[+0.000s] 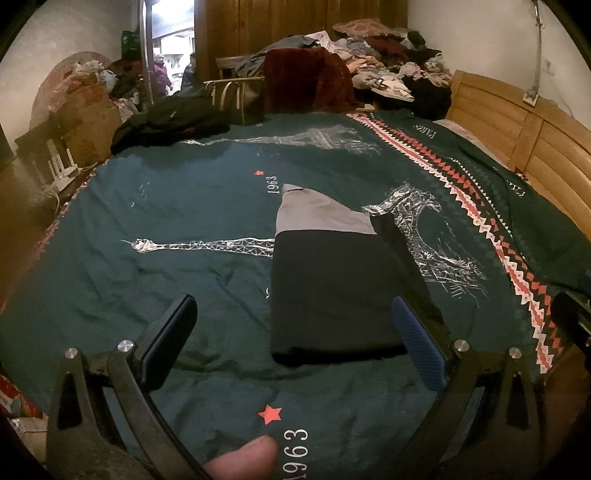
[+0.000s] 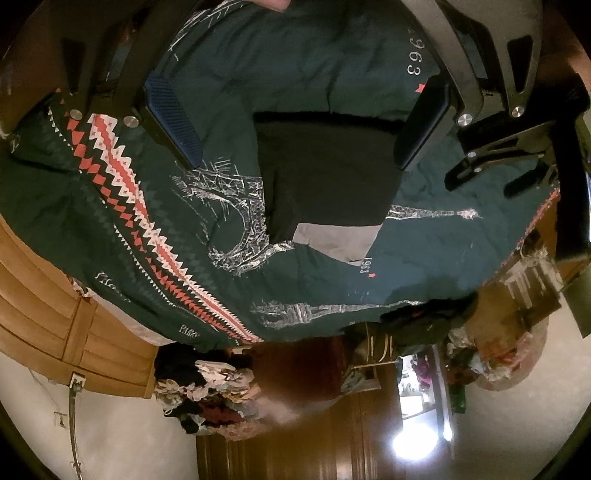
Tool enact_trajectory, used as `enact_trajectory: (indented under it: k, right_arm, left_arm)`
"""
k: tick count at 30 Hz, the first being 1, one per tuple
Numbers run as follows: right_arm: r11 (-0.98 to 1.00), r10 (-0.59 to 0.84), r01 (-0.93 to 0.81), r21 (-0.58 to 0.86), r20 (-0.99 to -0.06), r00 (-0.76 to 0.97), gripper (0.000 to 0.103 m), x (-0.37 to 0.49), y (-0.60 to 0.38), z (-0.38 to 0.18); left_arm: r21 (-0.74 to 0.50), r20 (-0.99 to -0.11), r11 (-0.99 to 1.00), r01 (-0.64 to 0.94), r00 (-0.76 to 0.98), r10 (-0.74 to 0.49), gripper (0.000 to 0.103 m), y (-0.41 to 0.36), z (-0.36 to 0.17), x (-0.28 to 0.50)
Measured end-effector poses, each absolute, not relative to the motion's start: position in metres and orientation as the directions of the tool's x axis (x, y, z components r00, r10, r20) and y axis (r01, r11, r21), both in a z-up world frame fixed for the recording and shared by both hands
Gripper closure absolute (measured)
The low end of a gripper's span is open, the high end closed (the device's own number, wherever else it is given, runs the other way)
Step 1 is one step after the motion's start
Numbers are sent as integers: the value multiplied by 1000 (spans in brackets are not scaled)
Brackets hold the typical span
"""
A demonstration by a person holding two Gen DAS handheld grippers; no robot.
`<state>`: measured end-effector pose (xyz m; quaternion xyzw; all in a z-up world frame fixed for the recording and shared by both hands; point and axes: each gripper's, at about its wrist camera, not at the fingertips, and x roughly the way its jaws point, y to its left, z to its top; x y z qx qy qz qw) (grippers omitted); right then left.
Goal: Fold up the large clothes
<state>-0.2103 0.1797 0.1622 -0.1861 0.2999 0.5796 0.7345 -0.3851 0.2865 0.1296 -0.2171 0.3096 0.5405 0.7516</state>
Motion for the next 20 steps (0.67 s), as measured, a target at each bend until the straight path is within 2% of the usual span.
enact_trajectory:
  k: [12, 20]
  right_arm:
    - [253, 744, -964, 77, -653, 142, 0, -218, 181, 159]
    - [252, 750, -964, 84, -646, 140, 0, -217, 178, 160]
  left_arm:
    - [-4, -677, 320, -947, 238, 697, 0, 286, 135, -391]
    - [-34, -691, 325, -945, 257, 675, 0, 290, 132, -393]
